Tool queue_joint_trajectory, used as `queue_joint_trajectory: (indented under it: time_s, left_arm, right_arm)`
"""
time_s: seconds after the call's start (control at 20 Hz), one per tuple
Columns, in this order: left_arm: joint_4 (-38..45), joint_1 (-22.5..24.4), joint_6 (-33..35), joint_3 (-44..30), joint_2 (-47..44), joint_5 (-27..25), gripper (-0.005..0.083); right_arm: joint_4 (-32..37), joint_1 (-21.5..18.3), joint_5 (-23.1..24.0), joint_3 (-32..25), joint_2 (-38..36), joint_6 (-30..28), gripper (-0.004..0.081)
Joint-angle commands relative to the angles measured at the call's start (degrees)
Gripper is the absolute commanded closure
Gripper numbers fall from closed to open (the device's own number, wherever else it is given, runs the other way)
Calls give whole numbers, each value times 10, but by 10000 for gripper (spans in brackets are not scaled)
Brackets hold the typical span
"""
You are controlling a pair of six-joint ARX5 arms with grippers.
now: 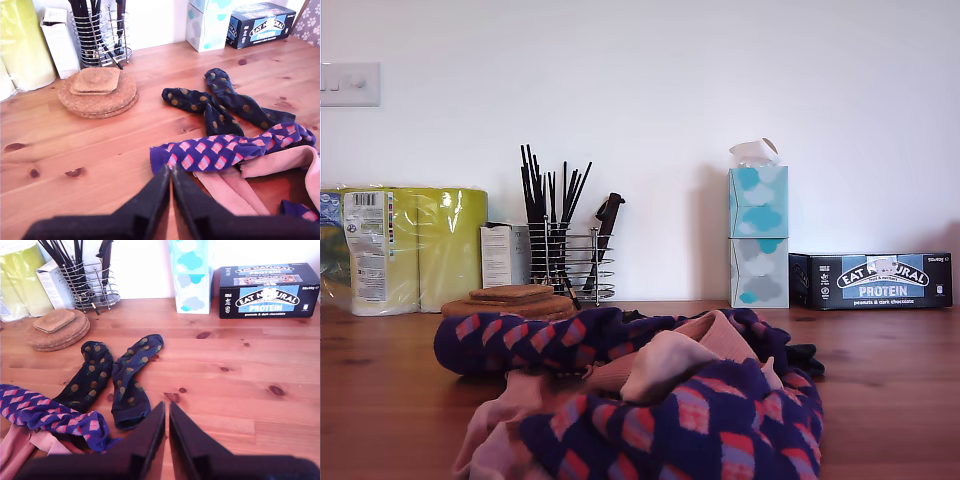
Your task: Pair up the socks based on colour and pattern, by placing each sock on top of its pair
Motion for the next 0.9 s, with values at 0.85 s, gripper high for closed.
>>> queue_joint_trajectory:
  time_s: [0.85]
  left_arm:
    - [256, -127, -1, 3, 257, 207, 796]
  right_arm:
    - [-12, 24, -225, 3, 41, -9, 783]
